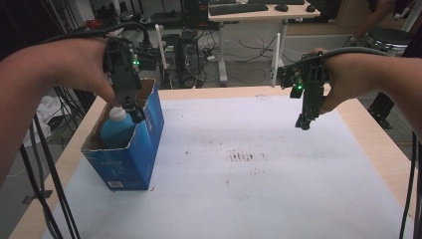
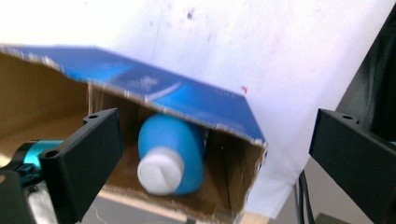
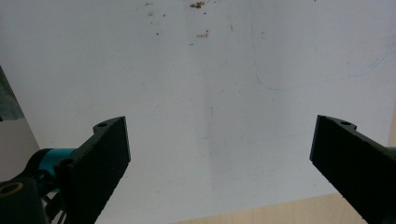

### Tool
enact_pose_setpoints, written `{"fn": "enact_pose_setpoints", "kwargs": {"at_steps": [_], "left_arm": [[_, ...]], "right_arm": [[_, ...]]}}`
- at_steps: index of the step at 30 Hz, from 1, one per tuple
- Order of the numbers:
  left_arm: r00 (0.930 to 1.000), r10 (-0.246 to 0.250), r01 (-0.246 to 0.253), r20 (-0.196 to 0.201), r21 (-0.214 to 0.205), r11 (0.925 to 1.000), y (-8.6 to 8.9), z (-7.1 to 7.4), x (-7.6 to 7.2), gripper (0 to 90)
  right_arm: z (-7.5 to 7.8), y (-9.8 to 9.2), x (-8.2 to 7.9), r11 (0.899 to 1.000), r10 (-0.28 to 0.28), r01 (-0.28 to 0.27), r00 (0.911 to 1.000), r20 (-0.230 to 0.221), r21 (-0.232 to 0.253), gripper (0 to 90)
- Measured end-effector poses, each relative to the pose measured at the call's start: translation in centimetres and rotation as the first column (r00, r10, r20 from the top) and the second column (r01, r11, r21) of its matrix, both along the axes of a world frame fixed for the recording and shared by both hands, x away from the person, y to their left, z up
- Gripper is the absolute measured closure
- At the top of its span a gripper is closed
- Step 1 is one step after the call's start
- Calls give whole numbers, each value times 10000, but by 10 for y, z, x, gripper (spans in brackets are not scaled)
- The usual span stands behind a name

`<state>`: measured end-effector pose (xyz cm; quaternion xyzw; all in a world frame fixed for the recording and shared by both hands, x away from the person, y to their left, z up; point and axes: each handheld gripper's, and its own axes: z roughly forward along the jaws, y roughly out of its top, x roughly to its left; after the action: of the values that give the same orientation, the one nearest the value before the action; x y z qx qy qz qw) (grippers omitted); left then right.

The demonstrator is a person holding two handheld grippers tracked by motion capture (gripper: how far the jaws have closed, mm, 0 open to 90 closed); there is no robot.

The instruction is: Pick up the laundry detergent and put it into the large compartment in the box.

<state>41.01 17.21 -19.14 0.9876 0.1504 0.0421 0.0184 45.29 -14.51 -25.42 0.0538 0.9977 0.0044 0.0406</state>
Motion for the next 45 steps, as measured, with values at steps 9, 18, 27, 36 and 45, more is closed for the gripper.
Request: {"fn": "enact_pose_setpoints", "kwargs": {"at_steps": [9,18,27,36,45], "left_arm": [[9899,-1418,1418,-10,248,9896,-36,-7,-4,16],[9853,-1711,1711,-36,331,9847,-50,-18,2,16],[9796,-1986,1996,-299,354,9792,-54,-32,6,17],[9791,-1987,1995,-431,143,9798,-53,-38,14,17],[9772,-2056,2064,-533,102,9784,-62,-40,17,16]], "right_arm": [[-1,-5,-3,10000,-9,9,10000,-33,-18,41],[-2,1,-7,9998,192,-193,9998,-71,-107,41],[-4,8,-10,9994,320,-323,9992,-236,-119,40],[-5,9,-15,9991,403,-406,9989,-244,-138,41],[-3,-1,-14,9997,238,-240,9995,-211,-98,40]]}}
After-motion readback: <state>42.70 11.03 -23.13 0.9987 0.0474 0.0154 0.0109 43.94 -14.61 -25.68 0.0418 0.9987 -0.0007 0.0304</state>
